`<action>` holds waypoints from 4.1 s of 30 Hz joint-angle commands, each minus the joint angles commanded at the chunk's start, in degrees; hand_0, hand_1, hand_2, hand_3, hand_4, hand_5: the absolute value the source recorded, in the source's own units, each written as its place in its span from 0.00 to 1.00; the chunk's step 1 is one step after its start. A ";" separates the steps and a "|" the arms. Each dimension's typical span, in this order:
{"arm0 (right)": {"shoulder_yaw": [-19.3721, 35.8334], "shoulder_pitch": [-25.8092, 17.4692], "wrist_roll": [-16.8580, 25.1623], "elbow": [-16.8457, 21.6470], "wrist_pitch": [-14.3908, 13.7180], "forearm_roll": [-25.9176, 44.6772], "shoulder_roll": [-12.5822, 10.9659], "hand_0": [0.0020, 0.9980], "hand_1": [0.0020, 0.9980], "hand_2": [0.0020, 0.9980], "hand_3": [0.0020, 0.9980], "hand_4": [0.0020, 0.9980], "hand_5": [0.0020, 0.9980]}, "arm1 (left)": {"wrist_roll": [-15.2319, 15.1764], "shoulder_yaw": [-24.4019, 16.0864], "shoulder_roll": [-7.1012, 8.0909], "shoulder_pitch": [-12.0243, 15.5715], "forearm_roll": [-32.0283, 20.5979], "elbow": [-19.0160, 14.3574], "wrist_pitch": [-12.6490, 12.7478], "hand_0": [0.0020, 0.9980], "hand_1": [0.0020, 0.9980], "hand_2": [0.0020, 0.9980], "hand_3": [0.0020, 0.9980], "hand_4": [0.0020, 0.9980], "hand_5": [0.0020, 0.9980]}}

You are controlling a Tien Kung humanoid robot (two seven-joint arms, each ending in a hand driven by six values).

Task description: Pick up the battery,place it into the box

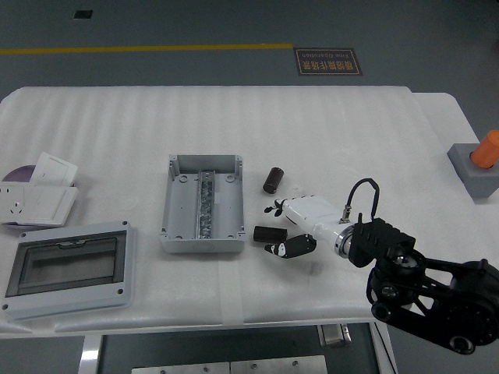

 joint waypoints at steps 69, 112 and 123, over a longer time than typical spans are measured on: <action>-5.09 6.72 -7.68 -0.54 7.53 3.19 1.45 0.61 0.61 0.57 0.76 0.71 0.58 | -0.28 0.31 0.63 -0.19 -0.29 0.04 -0.15 0.58 0.63 0.54 0.56 0.62 0.36; -7.78 6.56 -9.17 -3.87 4.69 2.40 4.33 0.45 0.48 0.40 0.67 0.42 0.37 | -1.42 1.58 1.03 -0.44 -0.91 0.05 0.20 0.58 0.63 0.54 0.57 0.58 0.37; -7.11 6.04 -9.10 -3.90 3.91 1.17 4.02 0.44 0.49 0.39 0.68 0.31 0.19 | -1.95 1.12 0.97 -0.51 -0.64 0.05 0.06 0.57 0.63 0.54 0.57 0.58 0.38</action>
